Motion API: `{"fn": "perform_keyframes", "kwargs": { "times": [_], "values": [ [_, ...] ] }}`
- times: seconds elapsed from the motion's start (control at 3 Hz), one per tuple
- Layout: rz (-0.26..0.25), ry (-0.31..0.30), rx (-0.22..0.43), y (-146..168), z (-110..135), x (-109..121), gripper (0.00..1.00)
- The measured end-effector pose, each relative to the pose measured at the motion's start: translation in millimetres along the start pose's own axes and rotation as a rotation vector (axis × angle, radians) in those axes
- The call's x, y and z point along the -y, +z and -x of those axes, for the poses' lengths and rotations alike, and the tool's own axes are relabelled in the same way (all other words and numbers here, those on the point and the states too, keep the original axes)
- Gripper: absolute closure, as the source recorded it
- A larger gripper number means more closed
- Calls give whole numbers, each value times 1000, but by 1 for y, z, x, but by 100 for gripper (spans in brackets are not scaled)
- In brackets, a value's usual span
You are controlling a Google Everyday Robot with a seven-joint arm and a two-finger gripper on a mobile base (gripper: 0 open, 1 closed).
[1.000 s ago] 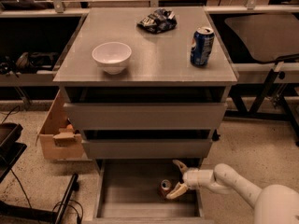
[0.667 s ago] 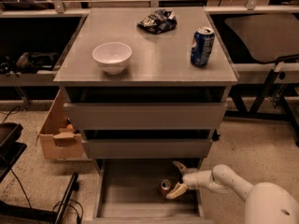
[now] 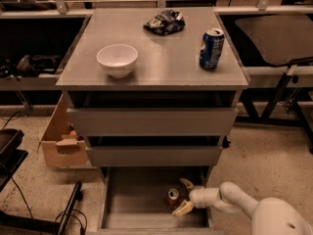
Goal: Pick coke can from bottom drawer and place on counter
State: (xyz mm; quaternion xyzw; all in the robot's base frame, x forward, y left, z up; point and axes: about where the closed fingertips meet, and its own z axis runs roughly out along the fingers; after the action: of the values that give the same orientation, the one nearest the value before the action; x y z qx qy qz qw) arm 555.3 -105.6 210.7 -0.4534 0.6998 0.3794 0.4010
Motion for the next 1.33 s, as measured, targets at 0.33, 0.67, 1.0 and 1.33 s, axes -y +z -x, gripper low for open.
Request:
{"fn": "perform_keyframes", "kwargs": {
  "times": [0.33,0.67,1.0,1.33],
  "values": [
    [8,21,24,16,-9,-6,18],
    [22,17,47,34,-5,-8,42],
    [22,17,47,34,-5,-8,66],
    [22,17,47,34,-5,-8,88]
  ]
}}
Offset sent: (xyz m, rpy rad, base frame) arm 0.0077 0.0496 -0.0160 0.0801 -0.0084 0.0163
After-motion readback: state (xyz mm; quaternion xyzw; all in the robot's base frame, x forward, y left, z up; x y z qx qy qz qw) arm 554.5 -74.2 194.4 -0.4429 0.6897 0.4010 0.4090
